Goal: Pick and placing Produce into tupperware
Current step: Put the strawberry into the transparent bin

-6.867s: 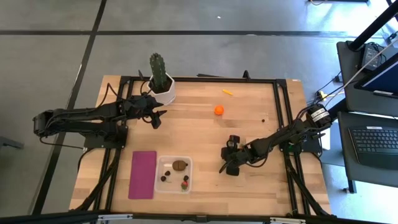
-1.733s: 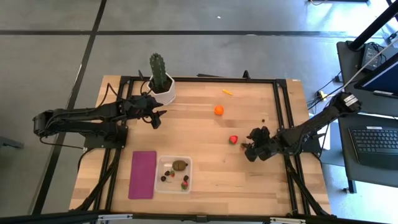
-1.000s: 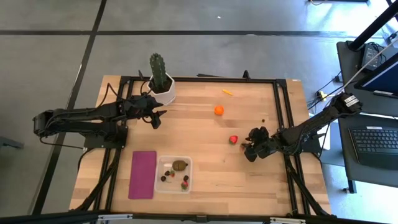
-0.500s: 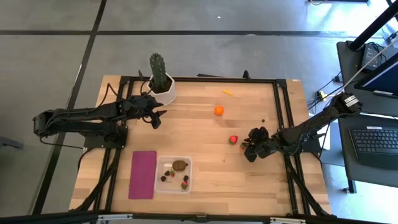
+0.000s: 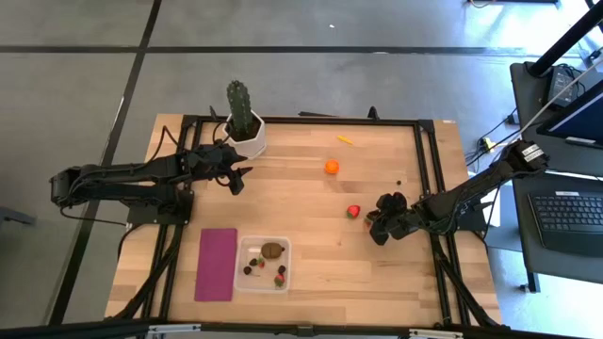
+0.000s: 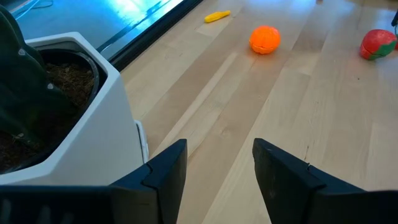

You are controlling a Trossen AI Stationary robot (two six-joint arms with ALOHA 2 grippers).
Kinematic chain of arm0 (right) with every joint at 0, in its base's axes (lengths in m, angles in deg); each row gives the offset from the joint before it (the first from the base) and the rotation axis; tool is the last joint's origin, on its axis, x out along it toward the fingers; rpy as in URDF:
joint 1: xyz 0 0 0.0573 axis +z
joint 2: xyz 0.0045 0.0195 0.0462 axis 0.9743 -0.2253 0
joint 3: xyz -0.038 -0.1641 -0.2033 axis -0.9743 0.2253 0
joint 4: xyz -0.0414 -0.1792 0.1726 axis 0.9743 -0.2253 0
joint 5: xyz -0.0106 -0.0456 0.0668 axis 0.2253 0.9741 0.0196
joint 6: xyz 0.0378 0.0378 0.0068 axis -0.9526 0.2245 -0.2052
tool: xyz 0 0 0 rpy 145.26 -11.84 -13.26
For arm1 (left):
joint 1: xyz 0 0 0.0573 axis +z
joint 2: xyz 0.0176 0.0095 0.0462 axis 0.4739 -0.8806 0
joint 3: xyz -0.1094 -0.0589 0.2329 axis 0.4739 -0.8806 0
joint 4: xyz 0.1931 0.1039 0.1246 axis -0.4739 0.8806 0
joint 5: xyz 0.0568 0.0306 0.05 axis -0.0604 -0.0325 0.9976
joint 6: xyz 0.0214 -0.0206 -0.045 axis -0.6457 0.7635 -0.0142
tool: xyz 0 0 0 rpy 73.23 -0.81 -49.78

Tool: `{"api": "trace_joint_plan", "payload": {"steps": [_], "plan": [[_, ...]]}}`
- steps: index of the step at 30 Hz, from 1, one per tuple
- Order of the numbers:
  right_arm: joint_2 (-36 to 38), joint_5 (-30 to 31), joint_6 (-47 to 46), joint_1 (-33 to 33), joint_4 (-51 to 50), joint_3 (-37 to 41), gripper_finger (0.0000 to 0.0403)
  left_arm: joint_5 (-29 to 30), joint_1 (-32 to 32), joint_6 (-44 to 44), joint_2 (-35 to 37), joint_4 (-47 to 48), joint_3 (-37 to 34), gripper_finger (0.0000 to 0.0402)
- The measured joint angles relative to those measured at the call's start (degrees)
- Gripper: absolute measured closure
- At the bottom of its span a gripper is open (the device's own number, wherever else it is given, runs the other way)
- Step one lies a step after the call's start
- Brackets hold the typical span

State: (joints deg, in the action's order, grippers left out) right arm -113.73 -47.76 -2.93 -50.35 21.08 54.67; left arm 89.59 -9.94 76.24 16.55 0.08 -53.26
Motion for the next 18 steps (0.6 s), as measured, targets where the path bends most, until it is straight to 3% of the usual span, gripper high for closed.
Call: {"api": "trace_joint_plan", "payload": {"steps": [4,11,18], "plan": [[0.0,0.0,0.0,0.0,1.2,0.0,0.0395,0.0,0.0,0.0,0.0,0.0,0.0,0.0225],[0.0,-0.1,-3.1,0.0,3.0,0.0,0.0399,0.0,0.0,0.0,0.0,0.0,0.0,0.0225],[0.0,-1.4,-2.1,0.0,12.6,-0.1,0.0401,0.0,0.0,0.0,0.0,0.0,0.0,0.0225]]}}
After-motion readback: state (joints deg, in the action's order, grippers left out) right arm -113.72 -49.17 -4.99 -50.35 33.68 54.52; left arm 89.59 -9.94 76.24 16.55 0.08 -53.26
